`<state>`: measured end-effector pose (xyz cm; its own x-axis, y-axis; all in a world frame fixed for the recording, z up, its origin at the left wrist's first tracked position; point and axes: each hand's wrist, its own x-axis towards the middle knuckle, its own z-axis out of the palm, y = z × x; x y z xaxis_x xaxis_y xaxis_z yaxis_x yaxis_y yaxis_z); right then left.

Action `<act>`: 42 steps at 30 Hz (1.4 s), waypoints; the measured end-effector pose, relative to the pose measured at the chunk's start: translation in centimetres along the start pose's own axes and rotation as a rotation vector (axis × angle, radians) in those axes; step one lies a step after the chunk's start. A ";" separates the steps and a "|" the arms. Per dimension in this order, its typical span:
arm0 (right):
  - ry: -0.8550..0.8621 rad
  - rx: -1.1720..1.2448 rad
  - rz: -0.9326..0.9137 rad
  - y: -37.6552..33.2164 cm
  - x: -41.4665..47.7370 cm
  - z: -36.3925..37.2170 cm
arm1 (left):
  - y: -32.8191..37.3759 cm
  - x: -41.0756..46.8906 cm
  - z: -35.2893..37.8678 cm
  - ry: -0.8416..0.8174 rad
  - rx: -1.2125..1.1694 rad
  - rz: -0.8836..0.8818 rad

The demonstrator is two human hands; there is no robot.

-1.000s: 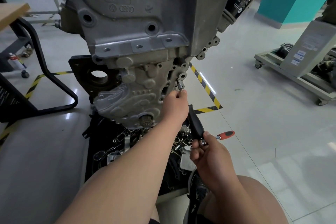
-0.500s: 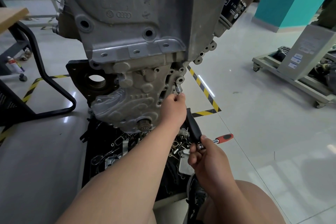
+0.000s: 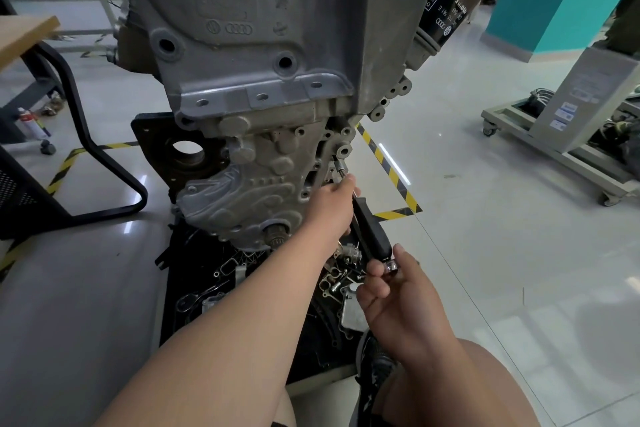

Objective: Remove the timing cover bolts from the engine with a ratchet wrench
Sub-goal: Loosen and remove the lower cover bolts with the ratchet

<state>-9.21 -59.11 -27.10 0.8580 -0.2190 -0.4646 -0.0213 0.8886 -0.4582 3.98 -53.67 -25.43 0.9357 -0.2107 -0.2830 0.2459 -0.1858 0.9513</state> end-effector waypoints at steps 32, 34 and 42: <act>0.076 -0.661 -0.320 1.2 -0.7 -0.4 | -2.1 -4.6 0.0 -0.126 -0.040 -0.081; -0.012 -0.390 -0.158 1.0 -0.8 -0.1 | -2.3 -4.8 -0.2 -0.172 -0.086 -0.082; -0.100 0.032 0.162 0.4 -1.1 0.3 | -3.5 -5.2 -0.5 -0.297 -0.056 -0.078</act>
<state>-10.02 -58.44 -26.55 0.8913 -0.0319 -0.4522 -0.1489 0.9215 -0.3586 -1.62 -51.46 -27.18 0.8007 -0.4702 -0.3711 0.3356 -0.1611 0.9281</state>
